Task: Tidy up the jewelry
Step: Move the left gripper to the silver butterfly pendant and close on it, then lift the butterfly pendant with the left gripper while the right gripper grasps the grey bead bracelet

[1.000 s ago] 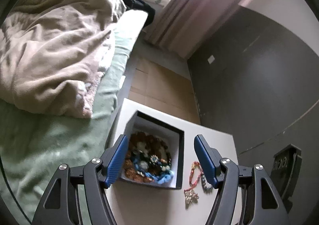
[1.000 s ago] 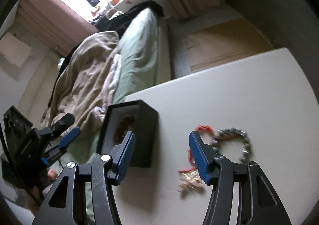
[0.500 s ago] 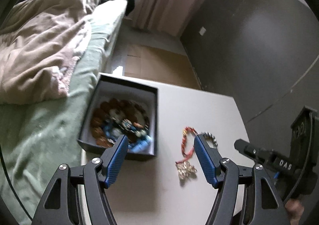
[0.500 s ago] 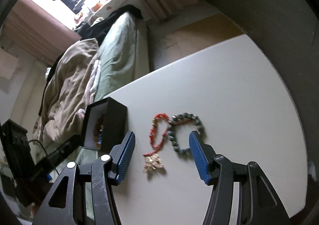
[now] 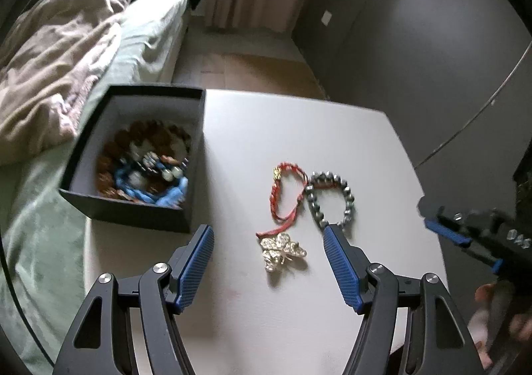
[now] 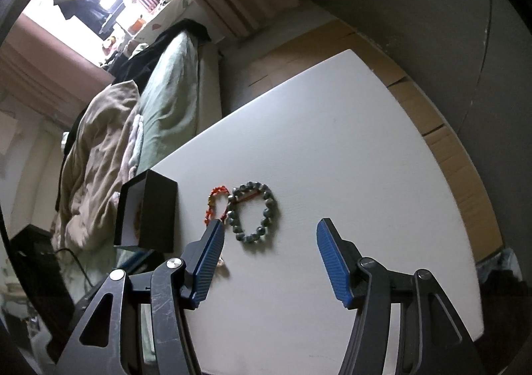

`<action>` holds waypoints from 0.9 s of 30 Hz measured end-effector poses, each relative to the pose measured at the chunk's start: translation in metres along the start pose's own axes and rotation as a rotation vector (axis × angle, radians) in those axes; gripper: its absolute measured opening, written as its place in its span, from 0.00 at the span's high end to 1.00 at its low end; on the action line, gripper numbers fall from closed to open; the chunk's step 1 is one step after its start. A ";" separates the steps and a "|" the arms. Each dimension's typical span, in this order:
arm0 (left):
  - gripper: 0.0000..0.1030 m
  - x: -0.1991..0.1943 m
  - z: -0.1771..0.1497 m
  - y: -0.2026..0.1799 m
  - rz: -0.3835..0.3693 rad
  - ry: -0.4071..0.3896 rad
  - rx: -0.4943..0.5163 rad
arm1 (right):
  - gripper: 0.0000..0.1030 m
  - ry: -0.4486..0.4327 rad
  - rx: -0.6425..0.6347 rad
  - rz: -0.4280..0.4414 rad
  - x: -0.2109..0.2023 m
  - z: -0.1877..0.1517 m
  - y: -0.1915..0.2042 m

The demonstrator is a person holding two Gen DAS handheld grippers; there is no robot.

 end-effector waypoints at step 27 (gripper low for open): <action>0.58 0.029 -0.006 -0.019 0.072 0.031 0.116 | 0.08 0.038 0.032 -0.041 0.011 0.005 -0.014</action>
Point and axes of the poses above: each gripper's, at about its wrist camera, not at the fingertips, and x roughly the way its jaws point, y to its left, z to its top, the point moved 5 cm from there along x, roughly the way its jaws point, and after that the axes turned 6 degrees about z, right-handed, at the moved point
